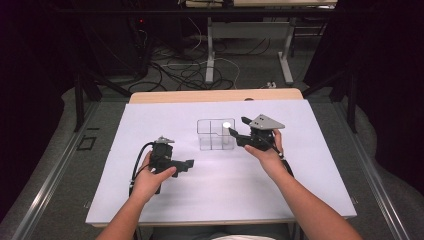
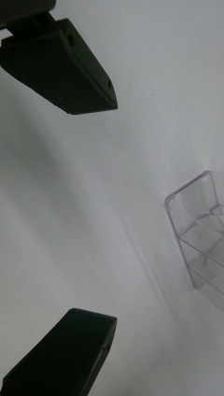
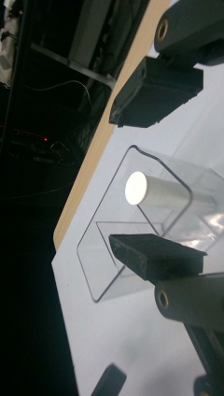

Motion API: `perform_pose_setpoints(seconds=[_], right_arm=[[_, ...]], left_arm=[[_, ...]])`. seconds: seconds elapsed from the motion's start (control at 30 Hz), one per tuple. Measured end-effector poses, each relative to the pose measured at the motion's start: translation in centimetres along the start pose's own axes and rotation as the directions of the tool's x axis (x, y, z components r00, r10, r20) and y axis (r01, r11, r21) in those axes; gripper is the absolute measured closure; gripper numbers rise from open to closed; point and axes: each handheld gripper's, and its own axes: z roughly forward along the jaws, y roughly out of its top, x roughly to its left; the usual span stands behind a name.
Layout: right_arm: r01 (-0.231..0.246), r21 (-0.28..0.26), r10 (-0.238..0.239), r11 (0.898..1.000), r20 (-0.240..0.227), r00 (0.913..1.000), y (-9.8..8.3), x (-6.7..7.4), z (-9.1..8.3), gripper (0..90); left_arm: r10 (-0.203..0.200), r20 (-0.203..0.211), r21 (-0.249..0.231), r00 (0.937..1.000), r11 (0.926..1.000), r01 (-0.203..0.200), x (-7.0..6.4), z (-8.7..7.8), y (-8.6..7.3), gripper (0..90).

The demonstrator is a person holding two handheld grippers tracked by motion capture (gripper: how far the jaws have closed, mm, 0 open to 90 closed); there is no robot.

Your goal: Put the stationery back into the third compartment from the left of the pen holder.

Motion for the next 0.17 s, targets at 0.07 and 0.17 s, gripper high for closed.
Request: perform_pose_setpoints(seconds=[0.07,0.17], right_arm=[[-0.012,0.023,0.012,1.000,0.000,0.9999,0.2,0.1,-0.9,23.7],[-0.035,0.055,0.034,0.998,0.017,0.9993,0.3,0.1,-2.0,14.4]], left_arm=[[0.001,-0.004,-0.004,1.0000,1.0000,-0.001,0.0,-0.1,0.0,0.6],[0.000,-0.006,-0.011,1.0000,0.9999,-0.001,0.1,-0.2,0.1,0.6]])
